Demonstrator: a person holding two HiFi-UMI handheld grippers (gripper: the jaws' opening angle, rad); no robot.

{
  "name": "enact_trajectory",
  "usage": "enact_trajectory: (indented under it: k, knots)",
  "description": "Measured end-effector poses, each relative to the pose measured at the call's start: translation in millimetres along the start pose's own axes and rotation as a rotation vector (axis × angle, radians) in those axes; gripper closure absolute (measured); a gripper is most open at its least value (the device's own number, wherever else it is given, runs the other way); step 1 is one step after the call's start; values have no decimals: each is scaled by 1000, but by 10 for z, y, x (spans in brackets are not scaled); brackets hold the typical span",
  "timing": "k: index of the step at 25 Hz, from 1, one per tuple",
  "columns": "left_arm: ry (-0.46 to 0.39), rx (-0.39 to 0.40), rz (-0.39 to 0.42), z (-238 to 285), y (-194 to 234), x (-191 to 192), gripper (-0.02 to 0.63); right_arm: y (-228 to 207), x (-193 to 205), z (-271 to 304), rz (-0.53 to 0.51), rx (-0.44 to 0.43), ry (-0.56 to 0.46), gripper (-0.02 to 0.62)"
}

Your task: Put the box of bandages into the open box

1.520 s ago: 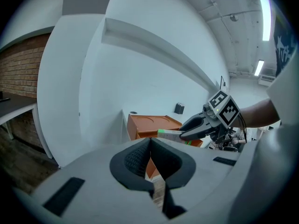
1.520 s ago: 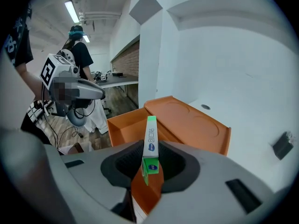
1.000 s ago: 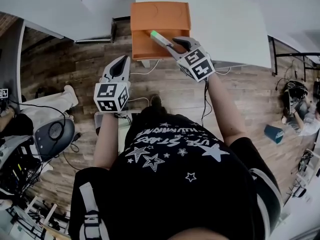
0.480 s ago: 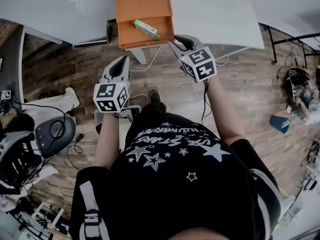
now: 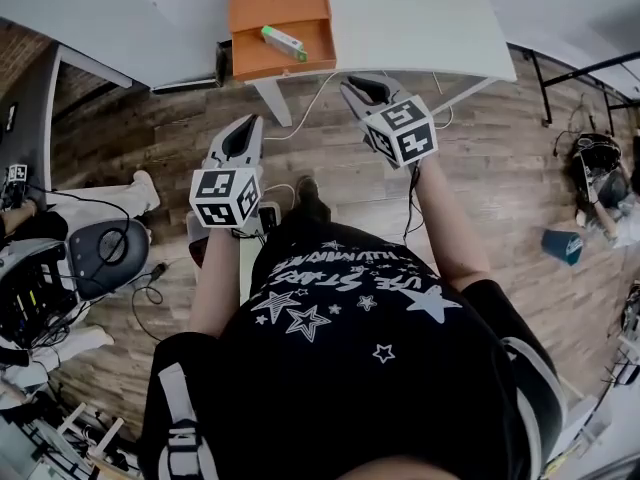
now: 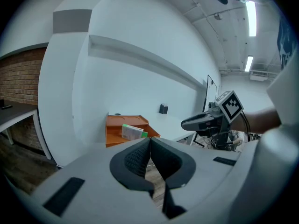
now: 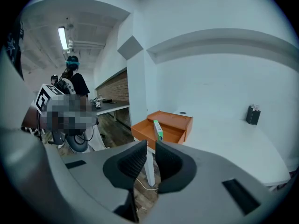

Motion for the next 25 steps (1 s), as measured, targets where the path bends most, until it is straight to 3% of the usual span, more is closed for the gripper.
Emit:
enact_trajectory:
  k: [25]
  knots:
    - [-96,13,44,-1236,-1029,474,586,978,372,-1606,-16,50,-55,537]
Point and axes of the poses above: the fingertips, and each gripper's own axes: z forward along the fingers, y to its left, x out of its underside, the point moved 4 cm from there along -z, backward along the fingers, and after that the axes turned 9 degrees about -z, right-handed, at the moved point
